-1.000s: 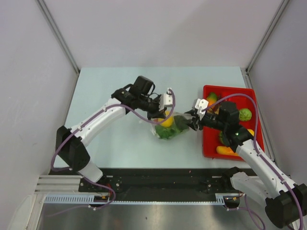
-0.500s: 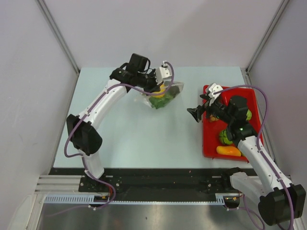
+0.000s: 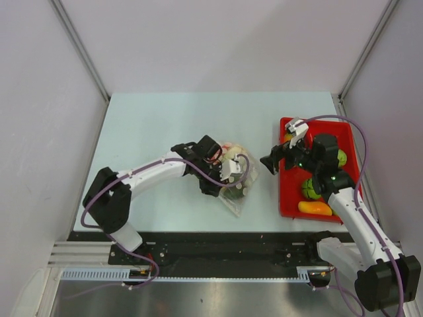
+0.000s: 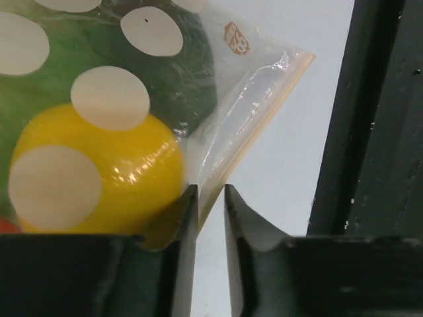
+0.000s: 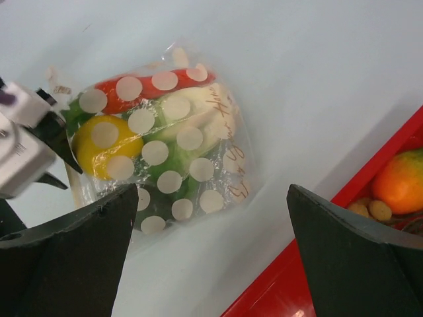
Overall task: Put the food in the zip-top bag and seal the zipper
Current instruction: Place the zipper food storage bag at the center of the board, then reset both arms
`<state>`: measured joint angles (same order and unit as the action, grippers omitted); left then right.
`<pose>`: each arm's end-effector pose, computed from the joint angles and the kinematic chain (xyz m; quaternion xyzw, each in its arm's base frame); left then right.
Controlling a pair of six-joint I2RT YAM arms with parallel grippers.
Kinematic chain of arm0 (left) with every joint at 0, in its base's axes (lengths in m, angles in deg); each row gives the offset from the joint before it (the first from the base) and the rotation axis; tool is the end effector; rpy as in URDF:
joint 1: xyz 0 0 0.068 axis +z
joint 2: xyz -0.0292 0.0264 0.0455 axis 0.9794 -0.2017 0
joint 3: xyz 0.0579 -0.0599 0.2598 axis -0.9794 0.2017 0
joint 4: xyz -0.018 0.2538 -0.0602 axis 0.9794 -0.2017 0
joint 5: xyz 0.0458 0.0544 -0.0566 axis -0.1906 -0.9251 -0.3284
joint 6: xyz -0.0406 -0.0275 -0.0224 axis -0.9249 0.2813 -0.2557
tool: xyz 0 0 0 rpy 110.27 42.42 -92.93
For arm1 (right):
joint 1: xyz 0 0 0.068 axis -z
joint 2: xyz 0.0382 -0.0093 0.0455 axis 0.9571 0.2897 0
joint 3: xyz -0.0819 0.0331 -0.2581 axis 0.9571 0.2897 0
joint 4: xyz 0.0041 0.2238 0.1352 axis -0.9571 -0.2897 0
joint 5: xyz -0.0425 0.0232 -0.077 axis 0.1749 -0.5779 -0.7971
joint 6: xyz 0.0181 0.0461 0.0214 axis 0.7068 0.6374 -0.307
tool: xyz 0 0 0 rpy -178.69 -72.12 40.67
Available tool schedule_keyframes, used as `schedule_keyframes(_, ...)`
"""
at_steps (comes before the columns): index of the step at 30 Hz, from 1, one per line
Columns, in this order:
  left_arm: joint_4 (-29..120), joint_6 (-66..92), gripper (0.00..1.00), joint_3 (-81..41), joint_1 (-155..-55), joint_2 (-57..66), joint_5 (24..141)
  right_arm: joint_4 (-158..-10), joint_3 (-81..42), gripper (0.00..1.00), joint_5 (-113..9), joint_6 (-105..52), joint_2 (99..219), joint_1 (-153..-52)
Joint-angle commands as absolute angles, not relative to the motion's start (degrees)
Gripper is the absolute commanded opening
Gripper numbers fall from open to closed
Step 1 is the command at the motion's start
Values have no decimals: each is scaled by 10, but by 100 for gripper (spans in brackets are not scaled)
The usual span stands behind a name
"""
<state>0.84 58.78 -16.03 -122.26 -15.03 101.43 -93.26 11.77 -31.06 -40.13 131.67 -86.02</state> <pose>0.2235 -0.2375 0.2221 0.6366 0.7142 -0.2446 0.1575 0.2057 0.0642 0.3095 -0.2732 0.7567 0.2305 0.5473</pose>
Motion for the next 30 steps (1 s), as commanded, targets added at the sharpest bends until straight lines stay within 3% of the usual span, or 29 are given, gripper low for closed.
schedule_keyframes(1, 65, 497, 39, -152, -1219, -70, 1056, -945, 95, 100, -327, -366, 1309, -856)
schedule_keyframes(2, 66, 490, 52, -156, -1219, -60, 1059, -944, 95, 100, -330, -355, 1308, -853)
schedule_keyframes(4, 63, 468, 67, -177, -1218, -28, 1065, -943, 95, 100, -332, -344, 1299, -850)
schedule_keyframes(5, 60, 459, 87, -187, -1217, -17, 1066, -943, 93, 100, -339, -341, 1295, -849)
schedule_keyframes(6, 61, 448, 98, -195, -1214, 5, 1065, -946, 92, 100, -345, -338, 1291, -848)
schedule_keyframes(9, 63, 385, 99, -232, -1176, 32, 1090, -953, 85, 100, -364, -313, 1277, -839)
schedule_keyframes(16, -30, 280, 100, -359, -953, -1, 1173, -975, 53, 100, -401, -296, 1268, -792)
schedule_keyframes(22, -42, 249, 99, -352, -792, -24, 1183, -987, 41, 100, -384, -261, 1292, -735)
schedule_keyframes(30, -31, 300, 100, -293, -756, 18, 1090, -979, 39, 100, -379, -252, 1328, -697)
